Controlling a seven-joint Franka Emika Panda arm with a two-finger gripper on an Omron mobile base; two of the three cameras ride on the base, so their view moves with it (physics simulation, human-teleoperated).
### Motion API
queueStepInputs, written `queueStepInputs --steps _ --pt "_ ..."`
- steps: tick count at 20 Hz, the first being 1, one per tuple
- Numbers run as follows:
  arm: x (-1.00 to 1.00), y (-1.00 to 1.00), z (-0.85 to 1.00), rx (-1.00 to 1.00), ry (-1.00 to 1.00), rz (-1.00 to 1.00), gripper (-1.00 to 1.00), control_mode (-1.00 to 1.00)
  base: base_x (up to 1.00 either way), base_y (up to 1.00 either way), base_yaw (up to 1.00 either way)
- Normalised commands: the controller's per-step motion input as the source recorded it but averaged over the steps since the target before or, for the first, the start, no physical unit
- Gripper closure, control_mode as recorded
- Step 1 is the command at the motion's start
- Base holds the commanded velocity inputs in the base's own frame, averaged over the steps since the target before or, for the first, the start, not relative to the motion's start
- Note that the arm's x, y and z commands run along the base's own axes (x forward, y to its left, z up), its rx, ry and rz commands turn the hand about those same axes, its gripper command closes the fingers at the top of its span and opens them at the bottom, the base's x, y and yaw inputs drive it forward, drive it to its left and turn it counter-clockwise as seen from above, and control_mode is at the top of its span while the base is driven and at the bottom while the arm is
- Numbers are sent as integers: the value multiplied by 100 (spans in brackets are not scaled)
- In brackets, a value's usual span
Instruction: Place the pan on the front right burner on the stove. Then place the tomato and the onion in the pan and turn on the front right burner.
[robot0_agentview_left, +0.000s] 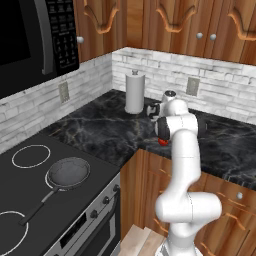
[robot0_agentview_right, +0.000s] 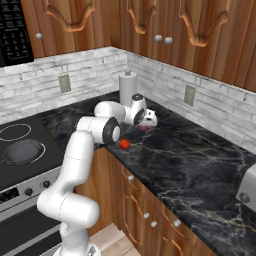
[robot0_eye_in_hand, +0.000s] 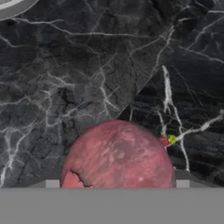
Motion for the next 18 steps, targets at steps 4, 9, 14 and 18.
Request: queueStepInputs --steps 4,9,14,18 --pt "-8 37 39 0 0 0 100 -100 0 0 0" --pt "-21 44 79 0 0 0 100 -100 0 0 0" --pt "-38 38 74 0 0 0 100 -100 0 0 0" --pt "-52 33 66 0 1 0 100 -100 0 0 0"
